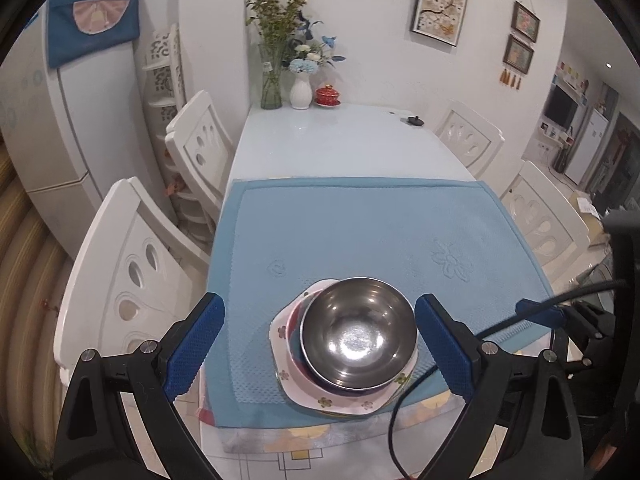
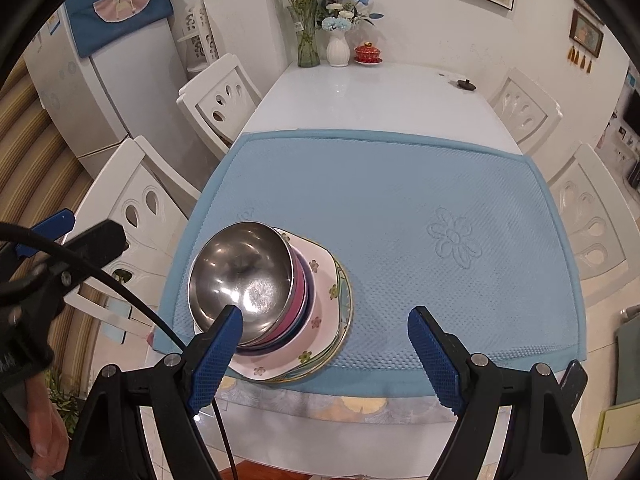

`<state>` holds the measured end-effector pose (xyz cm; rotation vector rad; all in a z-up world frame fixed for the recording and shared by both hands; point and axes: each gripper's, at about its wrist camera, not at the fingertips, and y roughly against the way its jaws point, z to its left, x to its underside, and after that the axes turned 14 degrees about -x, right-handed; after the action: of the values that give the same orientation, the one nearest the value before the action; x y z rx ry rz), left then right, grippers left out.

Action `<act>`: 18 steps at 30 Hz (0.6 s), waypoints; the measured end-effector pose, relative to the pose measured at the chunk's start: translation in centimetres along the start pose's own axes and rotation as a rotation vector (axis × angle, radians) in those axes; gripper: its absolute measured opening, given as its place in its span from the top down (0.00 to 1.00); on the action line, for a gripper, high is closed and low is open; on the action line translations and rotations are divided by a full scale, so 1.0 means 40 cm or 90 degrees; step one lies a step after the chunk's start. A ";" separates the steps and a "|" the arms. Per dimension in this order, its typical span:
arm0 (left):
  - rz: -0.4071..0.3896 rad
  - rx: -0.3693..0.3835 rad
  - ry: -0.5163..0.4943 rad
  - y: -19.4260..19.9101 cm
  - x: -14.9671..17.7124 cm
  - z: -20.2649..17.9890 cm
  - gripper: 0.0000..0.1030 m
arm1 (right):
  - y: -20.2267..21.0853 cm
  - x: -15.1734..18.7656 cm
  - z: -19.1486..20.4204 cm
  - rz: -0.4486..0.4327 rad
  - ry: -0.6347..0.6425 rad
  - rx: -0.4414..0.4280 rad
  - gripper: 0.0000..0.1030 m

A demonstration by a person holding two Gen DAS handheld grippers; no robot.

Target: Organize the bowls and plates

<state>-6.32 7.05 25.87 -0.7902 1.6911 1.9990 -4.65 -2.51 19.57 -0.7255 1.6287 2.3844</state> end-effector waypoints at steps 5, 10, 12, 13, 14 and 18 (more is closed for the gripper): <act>-0.018 -0.021 0.007 0.008 -0.003 0.007 0.07 | 0.001 0.001 0.000 -0.004 -0.005 -0.004 0.20; -0.069 -0.105 -0.011 0.025 -0.010 -0.001 0.07 | 0.003 0.001 0.003 -0.008 -0.002 0.002 0.20; -0.080 -0.131 -0.029 0.030 -0.014 -0.007 0.07 | 0.006 0.002 0.005 -0.012 -0.002 0.001 0.20; -0.082 -0.136 -0.031 0.032 -0.013 -0.007 0.07 | 0.009 0.002 0.004 -0.018 -0.004 -0.004 0.20; -0.086 -0.141 -0.033 0.035 -0.013 -0.007 0.07 | 0.014 0.003 0.002 -0.025 -0.008 -0.008 0.20; -0.097 -0.152 -0.028 0.047 -0.016 0.003 0.07 | 0.023 0.000 -0.006 -0.037 -0.016 -0.008 0.20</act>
<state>-7.03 6.88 27.72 -0.9189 1.3413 2.1177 -4.95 -3.09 20.25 -0.7319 1.5633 2.3557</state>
